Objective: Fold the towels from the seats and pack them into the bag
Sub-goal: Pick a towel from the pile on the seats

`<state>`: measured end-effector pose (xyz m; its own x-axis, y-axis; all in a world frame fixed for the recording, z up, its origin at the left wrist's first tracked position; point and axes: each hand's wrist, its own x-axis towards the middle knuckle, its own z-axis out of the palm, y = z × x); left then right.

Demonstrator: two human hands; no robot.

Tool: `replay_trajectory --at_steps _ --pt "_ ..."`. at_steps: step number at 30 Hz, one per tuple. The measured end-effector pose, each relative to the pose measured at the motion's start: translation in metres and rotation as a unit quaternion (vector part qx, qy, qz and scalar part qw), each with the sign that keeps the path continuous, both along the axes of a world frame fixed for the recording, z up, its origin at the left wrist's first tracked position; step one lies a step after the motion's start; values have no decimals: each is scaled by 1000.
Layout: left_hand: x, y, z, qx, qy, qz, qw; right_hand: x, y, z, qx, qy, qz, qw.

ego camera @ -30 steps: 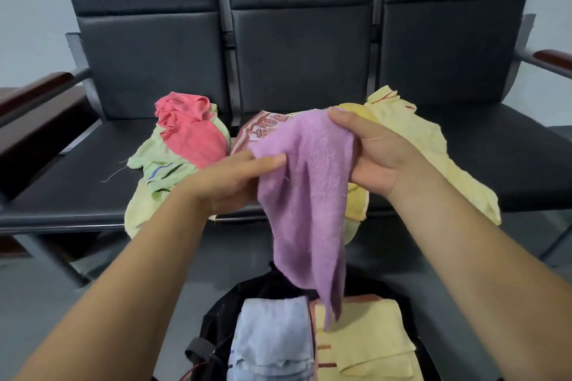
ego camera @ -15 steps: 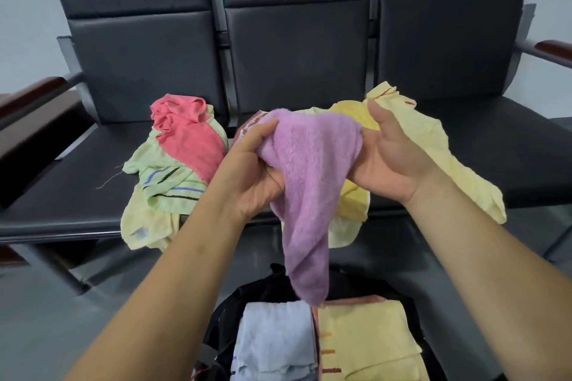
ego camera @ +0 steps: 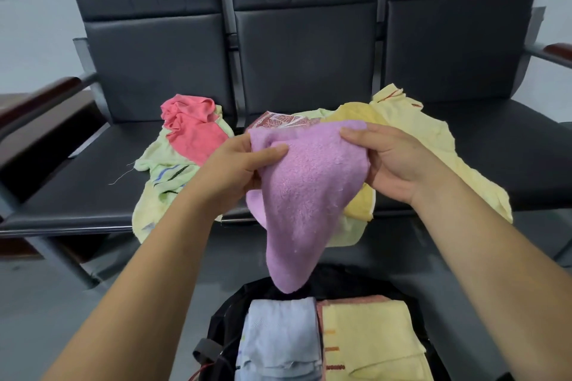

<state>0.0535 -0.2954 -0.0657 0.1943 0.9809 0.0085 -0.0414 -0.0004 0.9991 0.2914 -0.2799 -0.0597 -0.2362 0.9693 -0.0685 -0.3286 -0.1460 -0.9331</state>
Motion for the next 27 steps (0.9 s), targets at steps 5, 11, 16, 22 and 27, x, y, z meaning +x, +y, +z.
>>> replay_trajectory --at_steps 5,11,16,22,27 --pt "1 -1 0 -54 -24 65 996 -2 -4 1 -26 71 21 997" --pt "3 -5 -2 -92 -147 24 984 3 -10 -3 -18 -35 106 994" --pt "-10 -1 -10 -38 -11 -31 999 15 -5 -7 -1 -61 22 998" --pt "-10 -2 -7 -23 64 34 997 11 -2 -8 -50 20 -12 998" --pt "-4 0 -5 1 -25 43 999 17 -2 -2 -16 57 18 998"
